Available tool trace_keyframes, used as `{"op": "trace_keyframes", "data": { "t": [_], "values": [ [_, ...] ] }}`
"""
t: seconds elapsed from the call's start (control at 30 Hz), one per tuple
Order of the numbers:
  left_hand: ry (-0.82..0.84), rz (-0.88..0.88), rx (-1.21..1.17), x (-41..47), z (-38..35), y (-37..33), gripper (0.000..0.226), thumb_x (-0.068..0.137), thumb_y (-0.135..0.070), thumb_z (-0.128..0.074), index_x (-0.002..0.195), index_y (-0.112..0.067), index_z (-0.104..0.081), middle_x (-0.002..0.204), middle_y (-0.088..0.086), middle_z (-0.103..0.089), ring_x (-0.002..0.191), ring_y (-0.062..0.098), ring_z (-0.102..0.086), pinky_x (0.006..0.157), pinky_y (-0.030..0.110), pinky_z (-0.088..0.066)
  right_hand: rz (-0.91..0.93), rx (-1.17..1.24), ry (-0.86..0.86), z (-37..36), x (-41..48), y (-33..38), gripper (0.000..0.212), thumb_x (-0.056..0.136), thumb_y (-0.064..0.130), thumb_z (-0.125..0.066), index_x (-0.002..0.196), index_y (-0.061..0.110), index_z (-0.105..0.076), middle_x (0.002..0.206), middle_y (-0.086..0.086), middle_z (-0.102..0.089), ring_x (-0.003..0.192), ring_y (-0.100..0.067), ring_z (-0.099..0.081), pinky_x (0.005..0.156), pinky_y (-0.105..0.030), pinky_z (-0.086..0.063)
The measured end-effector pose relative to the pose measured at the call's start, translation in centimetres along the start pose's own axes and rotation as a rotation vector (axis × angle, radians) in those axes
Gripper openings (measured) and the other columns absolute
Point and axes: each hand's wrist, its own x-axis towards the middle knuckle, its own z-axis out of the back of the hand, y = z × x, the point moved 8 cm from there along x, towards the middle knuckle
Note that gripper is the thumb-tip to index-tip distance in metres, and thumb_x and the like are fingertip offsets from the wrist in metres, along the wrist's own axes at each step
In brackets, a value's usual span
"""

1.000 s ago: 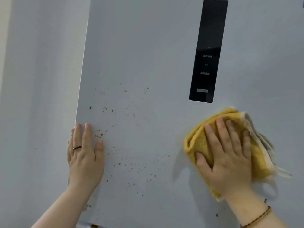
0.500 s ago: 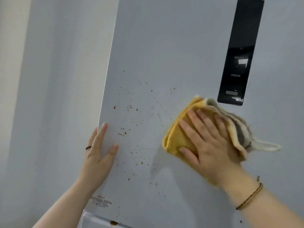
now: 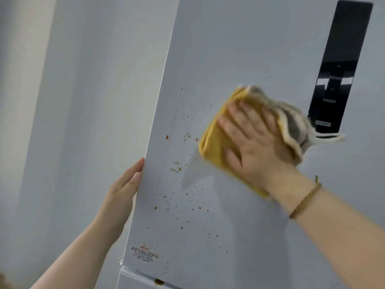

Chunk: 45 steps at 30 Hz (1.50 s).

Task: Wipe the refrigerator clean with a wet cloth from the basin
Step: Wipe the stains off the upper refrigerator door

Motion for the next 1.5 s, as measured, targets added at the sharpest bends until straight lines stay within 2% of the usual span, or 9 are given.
{"op": "trace_keyframes", "data": {
  "t": [0.17,0.3,0.43,0.63,0.77,0.93,1.17,1.33,1.5],
  "values": [
    [0.034,0.021,-0.072,0.2,0.1,0.5,0.032,0.098,-0.016,-0.031,0.120,-0.028,-0.051,0.119,-0.017,-0.057,0.112,0.002,-0.050,0.093,0.022,-0.036,-0.335,0.060,0.160,-1.5,4.0,2.0,0.080,0.087,0.063,-0.028,0.148,0.017,-0.003,0.156,-0.011,0.009,0.143,-0.027,0.009,0.097,-0.035,0.031],
    [0.050,0.071,-0.219,0.6,0.5,0.5,0.034,0.098,-0.012,-0.027,0.102,-0.016,-0.060,0.095,-0.014,-0.070,0.091,0.001,-0.063,0.082,0.020,-0.046,0.013,0.121,0.117,-2.6,3.8,10.0,0.062,0.077,0.043,-0.034,0.127,0.013,-0.056,0.139,-0.014,-0.047,0.131,-0.030,-0.039,0.109,-0.046,-0.009],
    [0.094,0.101,-0.247,0.9,0.6,0.7,0.037,0.098,-0.014,-0.024,0.100,-0.016,-0.061,0.103,-0.007,-0.067,0.098,0.007,-0.062,0.086,0.025,-0.046,0.241,0.194,0.054,-2.2,4.7,10.0,0.052,0.072,0.034,-0.035,0.103,0.015,-0.071,0.116,-0.011,-0.066,0.109,-0.030,-0.062,0.088,-0.060,-0.043],
    [0.127,0.118,-0.241,1.0,0.7,1.4,0.038,0.098,-0.029,-0.021,0.105,-0.021,-0.057,0.117,-0.008,-0.060,0.116,0.010,-0.051,0.100,0.030,-0.033,-0.108,0.091,-0.152,-1.3,6.7,5.3,0.053,0.077,0.035,-0.039,0.116,0.009,-0.063,0.127,-0.017,-0.057,0.123,-0.035,-0.047,0.104,-0.045,-0.013],
    [0.130,0.136,-0.288,1.2,0.8,1.3,0.053,0.096,-0.041,-0.014,0.104,-0.015,-0.059,0.109,-0.002,-0.066,0.109,0.011,-0.057,0.089,0.027,-0.041,0.034,0.263,-0.036,-3.6,-0.5,12.9,0.053,0.081,0.036,-0.038,0.121,0.009,-0.060,0.131,-0.014,-0.055,0.128,-0.027,-0.030,0.112,-0.040,0.001],
    [0.114,0.147,-0.185,1.1,1.0,0.9,0.053,0.096,-0.043,-0.011,0.102,-0.019,-0.057,0.113,-0.002,-0.061,0.110,0.007,-0.053,0.088,0.026,-0.041,0.434,0.387,0.069,-4.7,-7.6,18.5,0.049,0.088,0.036,-0.036,0.125,0.007,-0.048,0.137,-0.013,-0.048,0.138,-0.026,-0.023,0.113,-0.042,-0.007],
    [0.081,0.100,-0.104,0.8,0.9,0.9,0.048,0.096,-0.042,-0.010,0.111,-0.022,-0.051,0.113,-0.004,-0.059,0.112,0.011,-0.052,0.096,0.026,-0.035,-0.057,0.264,-0.121,-3.0,-2.3,12.0,0.048,0.082,0.029,-0.044,0.123,0.008,-0.055,0.133,-0.015,-0.053,0.130,-0.029,-0.029,0.111,-0.044,-0.005],
    [0.100,0.034,-0.017,0.3,0.9,0.6,0.043,0.096,-0.040,-0.012,0.107,-0.029,-0.052,0.113,-0.014,-0.057,0.109,0.001,-0.052,0.096,0.023,-0.036,0.101,0.259,-0.011,-5.6,-9.5,20.3,0.050,0.082,0.029,-0.037,0.129,0.012,-0.039,0.140,-0.006,-0.038,0.143,-0.025,0.011,0.117,-0.039,0.006],
    [0.104,-0.043,0.167,-0.8,0.7,-0.2,0.028,0.092,-0.038,-0.022,0.102,-0.039,-0.048,0.129,-0.015,-0.045,0.120,0.006,-0.043,0.103,0.027,-0.031,0.429,0.520,0.066,-5.8,-13.1,22.9,0.045,0.077,0.016,-0.050,0.121,0.008,-0.043,0.134,-0.011,-0.051,0.138,-0.027,-0.024,0.113,-0.041,-0.025]
  ]
}}
